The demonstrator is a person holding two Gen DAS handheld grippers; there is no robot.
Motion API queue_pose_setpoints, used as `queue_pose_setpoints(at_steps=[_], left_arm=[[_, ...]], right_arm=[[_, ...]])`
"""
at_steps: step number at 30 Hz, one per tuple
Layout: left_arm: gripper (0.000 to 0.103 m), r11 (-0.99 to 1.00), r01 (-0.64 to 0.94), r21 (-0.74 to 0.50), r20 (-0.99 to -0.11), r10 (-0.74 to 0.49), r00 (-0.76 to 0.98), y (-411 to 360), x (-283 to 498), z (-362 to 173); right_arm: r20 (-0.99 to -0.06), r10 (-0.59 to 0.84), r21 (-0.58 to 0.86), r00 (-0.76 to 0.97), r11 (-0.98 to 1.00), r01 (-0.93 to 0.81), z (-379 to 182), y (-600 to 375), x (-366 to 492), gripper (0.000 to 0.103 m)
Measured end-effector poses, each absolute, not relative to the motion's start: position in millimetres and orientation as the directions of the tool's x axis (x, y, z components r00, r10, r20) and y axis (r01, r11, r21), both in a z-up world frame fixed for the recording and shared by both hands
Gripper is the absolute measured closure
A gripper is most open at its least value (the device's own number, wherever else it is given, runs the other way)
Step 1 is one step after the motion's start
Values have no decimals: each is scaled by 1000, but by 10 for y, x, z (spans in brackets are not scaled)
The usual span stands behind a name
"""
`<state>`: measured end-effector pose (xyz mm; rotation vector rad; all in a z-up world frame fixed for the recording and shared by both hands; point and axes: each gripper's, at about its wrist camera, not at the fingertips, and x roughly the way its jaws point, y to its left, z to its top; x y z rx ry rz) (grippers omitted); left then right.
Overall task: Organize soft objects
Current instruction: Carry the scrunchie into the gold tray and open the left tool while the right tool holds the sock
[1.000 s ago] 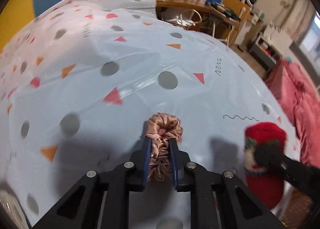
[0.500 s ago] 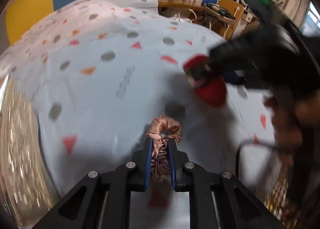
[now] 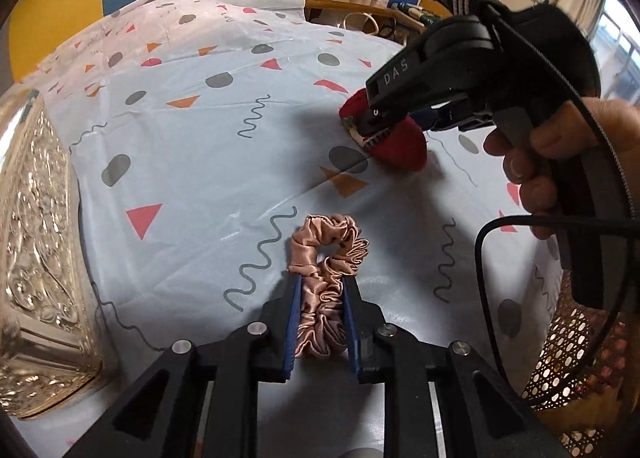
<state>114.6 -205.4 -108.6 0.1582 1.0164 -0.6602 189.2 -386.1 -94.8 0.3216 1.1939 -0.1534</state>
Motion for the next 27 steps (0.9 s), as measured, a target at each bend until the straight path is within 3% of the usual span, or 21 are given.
queue_pose_setpoints(at_steps=[10,19,27], left_arm=[[90,811,562,-161,-828,-421,370,-2032,1141,-916],[90,848,507,-156,-691,-460,557,-1662,1220,77],[89,945,294,-140,-618,-316,720,-657,1569,628]], right_arm=[[-930,3,99,367,965,243,-1003,-3720,1970,74],[-925,-53,22,376,981,192,-1000,-3598,2028,72],[-920,-78,-10,385,984,175,-1008,-3543,2052,72]])
